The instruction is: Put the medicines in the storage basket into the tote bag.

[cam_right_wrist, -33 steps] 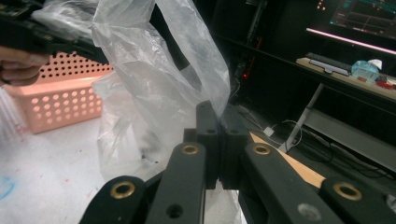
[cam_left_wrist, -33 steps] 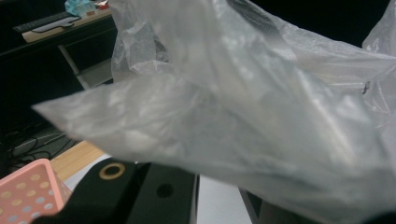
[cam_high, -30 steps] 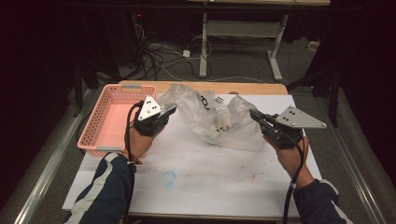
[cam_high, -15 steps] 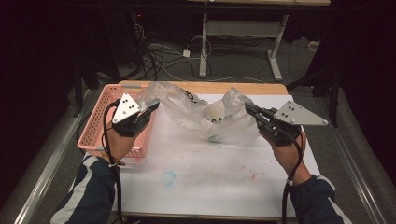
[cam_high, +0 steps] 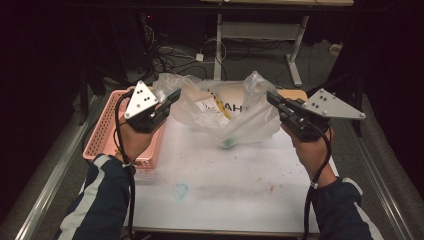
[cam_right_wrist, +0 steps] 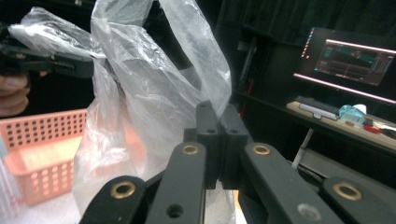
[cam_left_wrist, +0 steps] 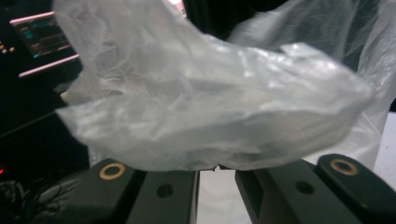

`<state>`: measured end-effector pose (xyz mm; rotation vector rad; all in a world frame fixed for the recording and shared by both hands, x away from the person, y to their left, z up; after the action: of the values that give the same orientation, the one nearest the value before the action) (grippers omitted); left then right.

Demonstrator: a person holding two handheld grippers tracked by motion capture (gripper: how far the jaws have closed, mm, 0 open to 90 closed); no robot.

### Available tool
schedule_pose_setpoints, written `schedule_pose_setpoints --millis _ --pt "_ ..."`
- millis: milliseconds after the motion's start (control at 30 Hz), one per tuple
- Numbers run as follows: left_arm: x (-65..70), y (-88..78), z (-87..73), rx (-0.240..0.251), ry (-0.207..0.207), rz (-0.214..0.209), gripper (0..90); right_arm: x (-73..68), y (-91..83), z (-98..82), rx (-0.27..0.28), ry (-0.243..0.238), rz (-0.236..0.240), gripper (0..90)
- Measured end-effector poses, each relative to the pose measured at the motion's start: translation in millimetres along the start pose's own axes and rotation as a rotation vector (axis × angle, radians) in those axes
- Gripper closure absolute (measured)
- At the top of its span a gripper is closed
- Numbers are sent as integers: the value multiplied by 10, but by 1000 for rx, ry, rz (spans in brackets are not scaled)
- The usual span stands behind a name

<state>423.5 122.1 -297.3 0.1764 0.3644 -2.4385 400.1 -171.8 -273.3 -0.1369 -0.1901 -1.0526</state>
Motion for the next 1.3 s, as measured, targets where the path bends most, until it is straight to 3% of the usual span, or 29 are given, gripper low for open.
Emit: schedule_pose_setpoints --millis 67,233,467,667,767,1067,1167,1300 --pt "24 64 100 8 22 -2 869 28 -13 69 13 -5 -12 900" --pt "39 280 244 22 22 -18 869 112 -5 225 35 4 -42 900" --pt "25 587 369 25 30 -24 869 354 5 407 60 32 -82 900" --pt "25 806 446 5 56 -14 867 568 -20 489 71 46 -148 900" --pt "-42 942 412 -14 49 4 866 695 72 407 32 71 -175 900" --pt "-364 1300 238 -78 6 91 815 1161 485 -7 -121 81 -316 900" --pt "-403 1382 203 -101 9 98 814 1295 585 -139 -160 91 -349 900" --pt "-407 1457 151 -127 4 99 708 1415 676 -309 -207 119 -360 900"
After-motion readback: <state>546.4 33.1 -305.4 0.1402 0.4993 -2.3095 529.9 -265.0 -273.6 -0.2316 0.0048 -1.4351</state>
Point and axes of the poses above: each handheld gripper's, and its own axes: y roughly forward along the jaws, z roughly out of its top, x roughly to its right, the point moved 6 cm from there along y, roughly forward along the jaws, and after that the axes turned 10 degrees about -z, right-handed, at the moved point
